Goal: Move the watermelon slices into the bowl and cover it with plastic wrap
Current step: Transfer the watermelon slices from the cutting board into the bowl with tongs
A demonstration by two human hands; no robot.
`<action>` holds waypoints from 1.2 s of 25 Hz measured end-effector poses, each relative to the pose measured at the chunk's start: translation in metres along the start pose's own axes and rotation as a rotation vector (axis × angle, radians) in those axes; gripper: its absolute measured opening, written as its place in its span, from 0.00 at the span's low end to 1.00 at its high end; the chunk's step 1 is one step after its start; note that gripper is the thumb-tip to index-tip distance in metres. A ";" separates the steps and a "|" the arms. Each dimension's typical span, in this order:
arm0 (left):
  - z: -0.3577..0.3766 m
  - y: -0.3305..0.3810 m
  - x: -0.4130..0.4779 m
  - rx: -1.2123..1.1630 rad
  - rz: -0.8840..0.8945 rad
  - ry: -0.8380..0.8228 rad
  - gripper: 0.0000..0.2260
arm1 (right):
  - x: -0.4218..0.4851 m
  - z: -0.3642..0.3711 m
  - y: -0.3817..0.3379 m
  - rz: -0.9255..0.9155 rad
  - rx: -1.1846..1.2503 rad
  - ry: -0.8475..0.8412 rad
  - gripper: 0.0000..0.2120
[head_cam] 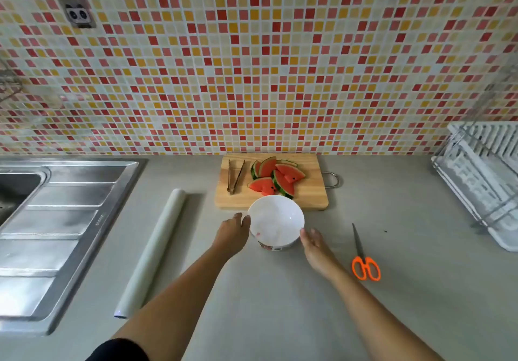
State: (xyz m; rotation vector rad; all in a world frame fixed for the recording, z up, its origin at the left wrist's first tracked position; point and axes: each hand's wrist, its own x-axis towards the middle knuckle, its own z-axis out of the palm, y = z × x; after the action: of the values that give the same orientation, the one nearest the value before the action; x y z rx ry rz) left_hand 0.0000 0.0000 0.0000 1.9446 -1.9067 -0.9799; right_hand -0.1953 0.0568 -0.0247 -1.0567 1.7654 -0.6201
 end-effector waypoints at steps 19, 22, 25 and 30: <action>-0.006 -0.015 0.095 0.012 -0.058 0.340 0.14 | 0.056 0.033 0.007 -0.128 0.036 0.389 0.16; -0.013 -0.013 0.133 0.194 -0.087 0.263 0.19 | 0.057 0.033 0.010 -0.127 0.066 0.369 0.15; -0.012 -0.010 0.158 0.353 -0.128 0.189 0.22 | 0.056 0.033 0.013 -0.136 0.095 0.351 0.14; -0.016 -0.015 0.175 0.221 -0.190 0.202 0.15 | 0.056 0.032 0.014 -0.141 0.089 0.335 0.15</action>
State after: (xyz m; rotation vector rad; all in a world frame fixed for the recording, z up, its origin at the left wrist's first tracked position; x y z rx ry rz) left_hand 0.0070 -0.1696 -0.0472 2.2869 -1.8077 -0.6076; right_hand -0.1811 0.0171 -0.0751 -1.0685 1.9373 -1.0018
